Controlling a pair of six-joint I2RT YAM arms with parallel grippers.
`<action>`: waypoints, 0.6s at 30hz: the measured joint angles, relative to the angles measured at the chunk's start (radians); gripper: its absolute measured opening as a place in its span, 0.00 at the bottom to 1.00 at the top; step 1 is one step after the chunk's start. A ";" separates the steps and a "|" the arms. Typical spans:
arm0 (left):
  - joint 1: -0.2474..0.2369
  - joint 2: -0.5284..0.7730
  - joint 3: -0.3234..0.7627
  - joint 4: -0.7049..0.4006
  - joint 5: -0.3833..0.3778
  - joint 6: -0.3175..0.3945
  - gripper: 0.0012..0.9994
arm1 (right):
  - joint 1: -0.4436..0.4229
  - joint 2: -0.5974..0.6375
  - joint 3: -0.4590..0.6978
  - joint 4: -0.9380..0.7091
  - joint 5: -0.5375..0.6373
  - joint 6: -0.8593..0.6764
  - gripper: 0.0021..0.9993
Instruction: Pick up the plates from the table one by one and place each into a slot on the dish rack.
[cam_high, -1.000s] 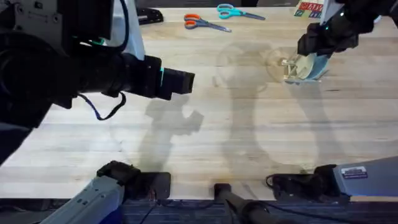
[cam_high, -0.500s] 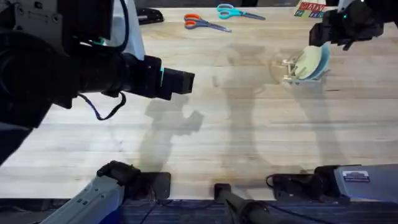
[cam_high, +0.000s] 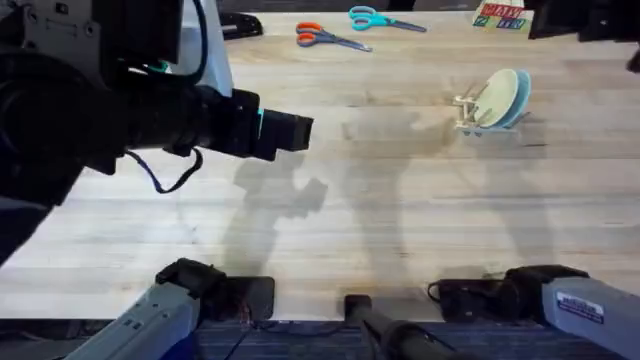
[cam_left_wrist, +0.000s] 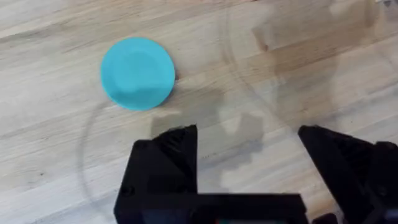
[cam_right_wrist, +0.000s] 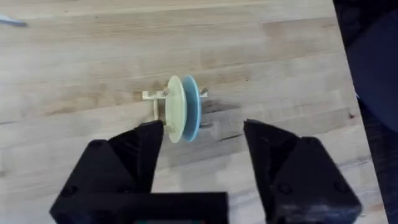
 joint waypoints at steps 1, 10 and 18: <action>0.000 0.000 0.000 0.000 0.000 0.000 0.99 | 0.009 -0.017 0.001 -0.013 0.000 0.000 0.81; 0.000 0.000 0.000 0.000 0.000 0.000 0.99 | 0.102 -0.096 0.001 -0.104 -0.045 -0.012 0.95; 0.000 0.000 0.000 -0.002 0.000 0.000 0.99 | 0.142 -0.102 0.001 -0.105 -0.293 -0.076 0.97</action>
